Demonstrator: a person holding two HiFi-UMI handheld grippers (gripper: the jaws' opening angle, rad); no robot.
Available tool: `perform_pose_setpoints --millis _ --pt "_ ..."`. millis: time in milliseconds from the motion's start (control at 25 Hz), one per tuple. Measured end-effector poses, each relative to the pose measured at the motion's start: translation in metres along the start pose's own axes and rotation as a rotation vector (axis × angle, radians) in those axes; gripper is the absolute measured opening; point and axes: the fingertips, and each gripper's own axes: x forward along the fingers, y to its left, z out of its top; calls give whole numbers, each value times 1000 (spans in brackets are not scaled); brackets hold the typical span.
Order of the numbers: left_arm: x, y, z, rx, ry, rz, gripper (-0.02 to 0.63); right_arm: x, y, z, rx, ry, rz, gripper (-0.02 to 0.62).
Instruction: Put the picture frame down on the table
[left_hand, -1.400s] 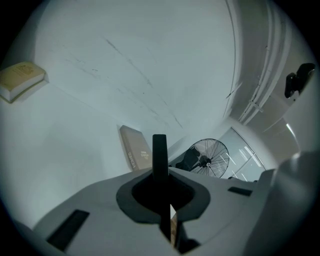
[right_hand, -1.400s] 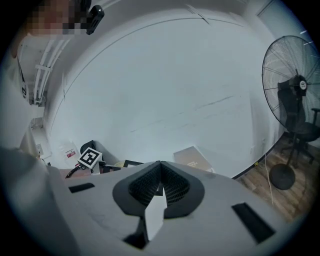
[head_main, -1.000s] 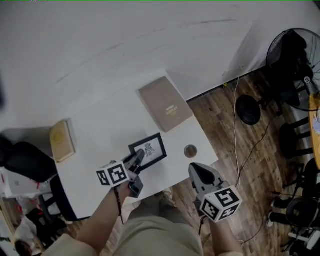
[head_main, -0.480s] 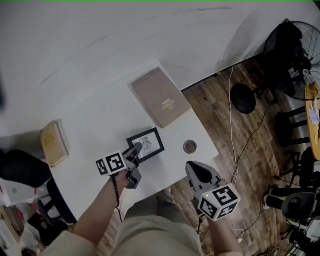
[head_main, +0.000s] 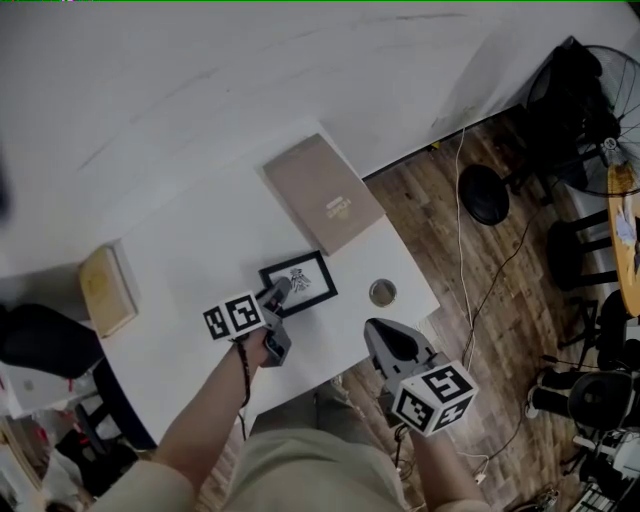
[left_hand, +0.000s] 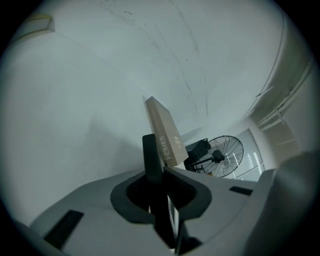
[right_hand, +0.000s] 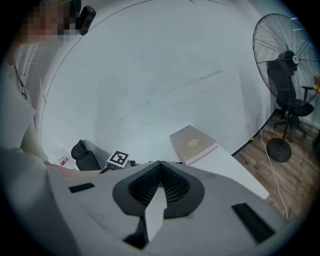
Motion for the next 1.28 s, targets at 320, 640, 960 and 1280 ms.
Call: perform_pose_setpoints --millis 320,640,960,1280 --pt "4 16 0 261 43 152 152 4 4 -1 2 2 2 23" --pt "11 35 -2 305 65 277 231 -2 7 6 9 -47 -4 23" --pt "7 40 -9 347 92 334 275 -10 12 8 -48 -44 -18 23" --pt "-14 38 -12 377 86 360 284 -24 28 21 -214 -53 -63 23"
